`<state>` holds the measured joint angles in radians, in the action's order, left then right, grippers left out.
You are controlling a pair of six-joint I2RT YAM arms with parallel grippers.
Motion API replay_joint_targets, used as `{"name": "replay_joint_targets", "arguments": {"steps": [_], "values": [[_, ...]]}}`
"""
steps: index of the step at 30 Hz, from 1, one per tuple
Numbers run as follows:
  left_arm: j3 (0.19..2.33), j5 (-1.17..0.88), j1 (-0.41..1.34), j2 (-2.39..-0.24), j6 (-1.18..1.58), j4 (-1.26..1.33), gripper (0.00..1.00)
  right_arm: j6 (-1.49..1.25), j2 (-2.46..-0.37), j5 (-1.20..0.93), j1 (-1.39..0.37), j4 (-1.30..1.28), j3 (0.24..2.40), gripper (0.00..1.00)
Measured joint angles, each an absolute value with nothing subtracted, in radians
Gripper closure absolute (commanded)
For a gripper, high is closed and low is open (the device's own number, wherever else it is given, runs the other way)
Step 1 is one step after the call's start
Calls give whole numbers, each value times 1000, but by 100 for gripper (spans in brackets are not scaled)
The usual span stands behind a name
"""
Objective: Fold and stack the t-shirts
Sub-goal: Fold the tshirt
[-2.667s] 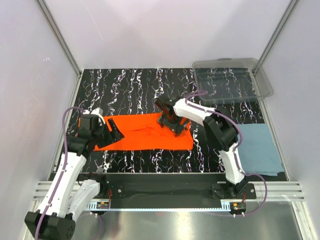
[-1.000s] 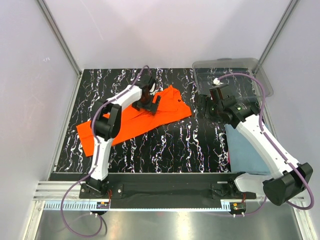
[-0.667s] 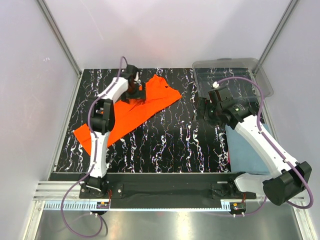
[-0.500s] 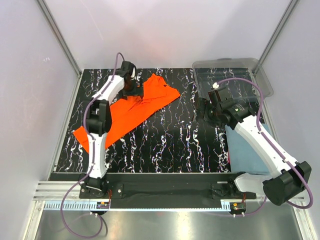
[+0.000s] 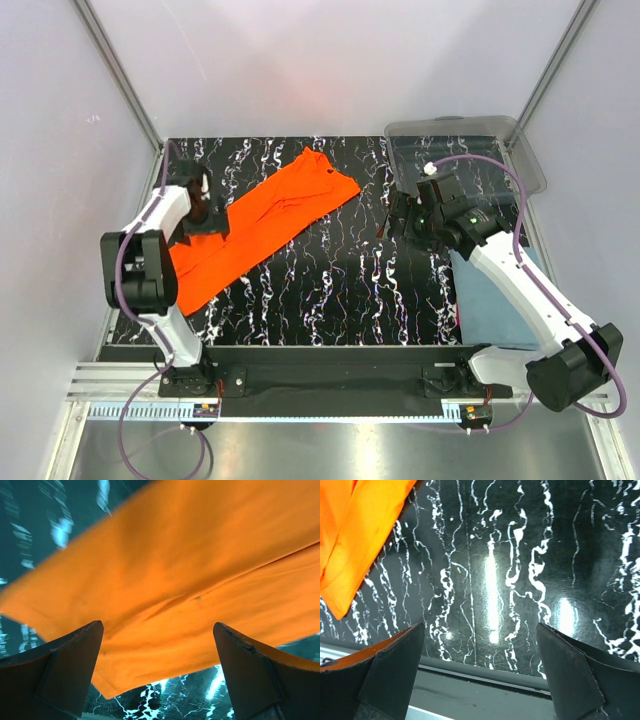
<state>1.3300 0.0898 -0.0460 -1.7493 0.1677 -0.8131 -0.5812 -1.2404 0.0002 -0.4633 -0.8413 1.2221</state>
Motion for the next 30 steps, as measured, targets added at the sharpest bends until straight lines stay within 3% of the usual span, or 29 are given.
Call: {"name": "replay_joint_targets", "arguments": {"steps": [9, 16, 24, 30], "values": [[1229, 19, -24, -1853, 195, -785, 1, -601, -1191, -30, -463, -833, 1168, 0], [1116, -20, 62, -1781, 299, -743, 1, -618, -1190, -28, -463, -819, 1126, 0], [949, -236, 294, -1636, 560, -629, 1, -603, -1389, -10, -463, -802, 1200, 0], [886, -405, 534, -1617, 816, -456, 1, -532, -1631, 15, -463, -788, 1439, 0]]}}
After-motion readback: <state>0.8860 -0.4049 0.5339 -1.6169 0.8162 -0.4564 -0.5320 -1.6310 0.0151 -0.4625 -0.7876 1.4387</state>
